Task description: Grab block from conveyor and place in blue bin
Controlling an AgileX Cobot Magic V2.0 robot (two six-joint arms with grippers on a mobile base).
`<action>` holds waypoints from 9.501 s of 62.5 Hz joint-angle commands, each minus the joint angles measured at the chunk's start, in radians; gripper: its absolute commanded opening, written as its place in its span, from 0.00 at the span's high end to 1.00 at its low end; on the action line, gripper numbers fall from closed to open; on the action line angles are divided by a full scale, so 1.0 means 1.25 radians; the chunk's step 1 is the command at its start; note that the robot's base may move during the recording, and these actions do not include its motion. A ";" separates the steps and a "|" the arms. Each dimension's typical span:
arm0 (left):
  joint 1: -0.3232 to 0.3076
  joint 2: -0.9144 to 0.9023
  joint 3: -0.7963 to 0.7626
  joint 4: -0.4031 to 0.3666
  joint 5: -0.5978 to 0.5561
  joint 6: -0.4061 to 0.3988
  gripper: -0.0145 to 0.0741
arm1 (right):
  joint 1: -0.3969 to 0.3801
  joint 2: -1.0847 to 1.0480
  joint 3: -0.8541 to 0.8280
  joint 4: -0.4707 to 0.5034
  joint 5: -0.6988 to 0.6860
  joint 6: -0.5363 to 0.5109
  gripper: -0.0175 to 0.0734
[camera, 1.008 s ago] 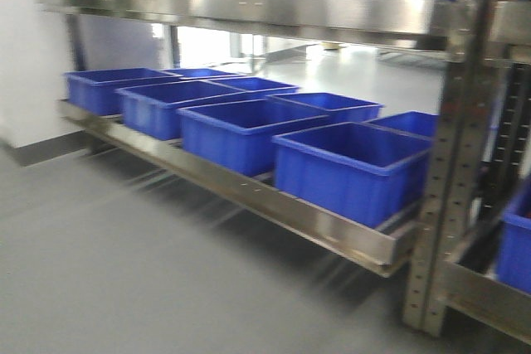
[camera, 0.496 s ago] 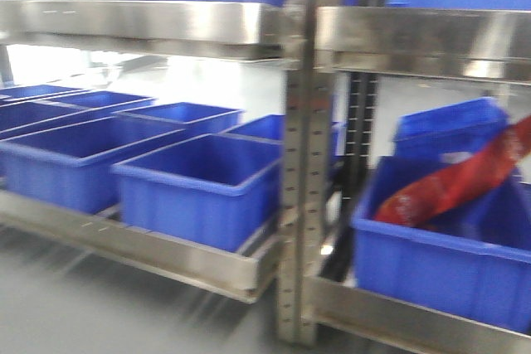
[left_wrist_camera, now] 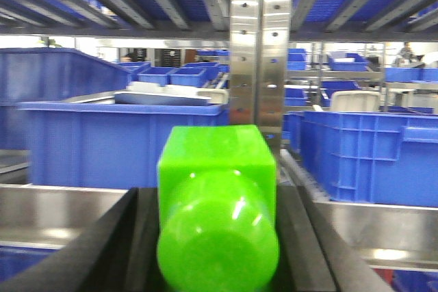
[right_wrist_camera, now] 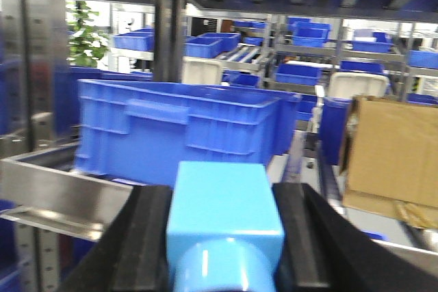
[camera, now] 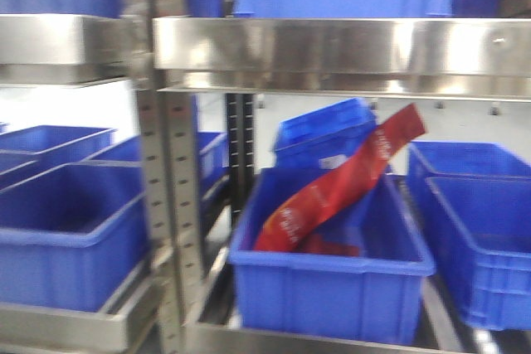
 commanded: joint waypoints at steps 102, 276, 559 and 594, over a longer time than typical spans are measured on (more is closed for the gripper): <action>-0.003 -0.003 0.001 -0.004 -0.012 0.000 0.96 | -0.001 -0.001 -0.005 0.002 -0.013 -0.001 0.99; -0.430 0.930 -0.657 -0.192 0.065 0.112 0.42 | 0.315 0.725 -0.532 0.120 0.034 -0.001 0.33; -0.427 -0.059 0.182 -0.152 -0.182 0.112 0.96 | -0.086 -0.289 0.411 0.025 -0.109 -0.003 0.99; -0.081 -0.119 0.364 0.235 -0.201 -0.249 0.96 | -0.086 -0.289 0.411 0.025 -0.109 -0.003 0.99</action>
